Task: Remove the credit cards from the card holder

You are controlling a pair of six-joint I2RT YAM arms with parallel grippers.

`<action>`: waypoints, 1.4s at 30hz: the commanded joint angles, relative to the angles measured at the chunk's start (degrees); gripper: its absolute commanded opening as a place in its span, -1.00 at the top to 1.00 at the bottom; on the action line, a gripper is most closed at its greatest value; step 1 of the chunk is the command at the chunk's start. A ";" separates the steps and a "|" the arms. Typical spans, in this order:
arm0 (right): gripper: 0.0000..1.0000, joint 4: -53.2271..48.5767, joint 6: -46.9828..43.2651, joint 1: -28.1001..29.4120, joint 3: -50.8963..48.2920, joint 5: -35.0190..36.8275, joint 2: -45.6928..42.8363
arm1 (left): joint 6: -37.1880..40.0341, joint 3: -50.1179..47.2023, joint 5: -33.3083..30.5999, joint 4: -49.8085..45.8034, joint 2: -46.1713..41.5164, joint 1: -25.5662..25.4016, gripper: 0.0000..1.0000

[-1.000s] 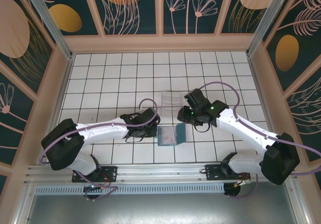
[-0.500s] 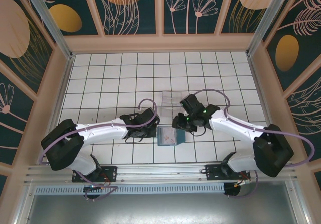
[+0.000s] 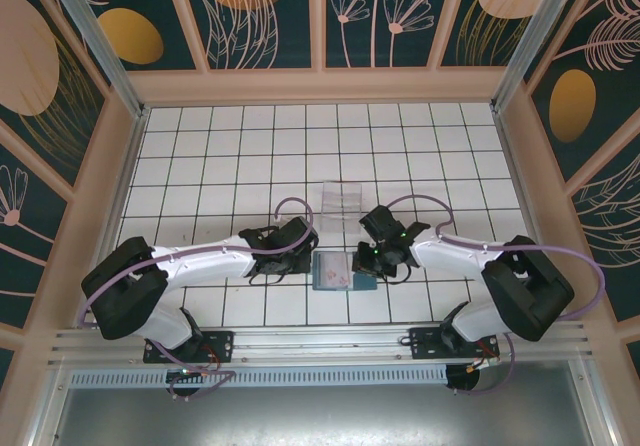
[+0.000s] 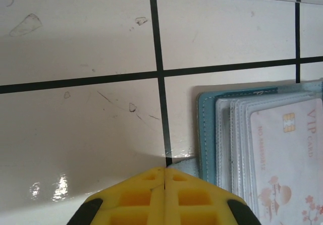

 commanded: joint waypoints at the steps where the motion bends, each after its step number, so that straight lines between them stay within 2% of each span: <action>1: 0.68 1.79 -0.69 0.04 -2.70 0.33 2.48 | -1.41 0.32 -2.82 -2.88 -1.57 0.47 0.74; 5: 0.72 1.88 -0.72 0.05 -2.79 0.33 1.55 | -1.38 3.66 -4.93 -7.03 -3.92 0.36 0.49; 10: 0.71 1.07 -0.92 -0.06 -1.97 1.01 -0.29 | -0.93 10.72 -5.09 -13.33 -3.34 0.27 0.41; 17: 0.69 1.29 -0.74 -0.05 -2.00 1.19 -1.40 | 0.32 18.80 -1.93 -13.54 -0.58 -1.63 0.39; 23: 0.69 1.11 -0.74 -0.12 -2.33 1.27 -2.17 | -0.53 14.63 6.44 -3.19 2.45 -1.75 0.37; 25: 0.69 1.05 -0.70 -0.35 -2.59 1.31 -2.61 | -0.95 12.55 6.43 -1.57 3.13 -1.75 0.40; 27: 0.69 1.17 -0.59 -0.47 -2.79 1.27 -2.90 | -0.38 11.46 5.78 -0.32 3.52 -1.75 0.54; 31: 0.69 0.97 -0.75 -0.64 -2.71 0.93 -3.00 | -0.43 6.01 5.52 3.36 4.01 -1.75 0.55; 42: 0.68 -0.29 -0.40 -0.71 -2.27 1.01 -3.08 | 0.32 1.43 7.56 8.61 6.44 -1.66 0.58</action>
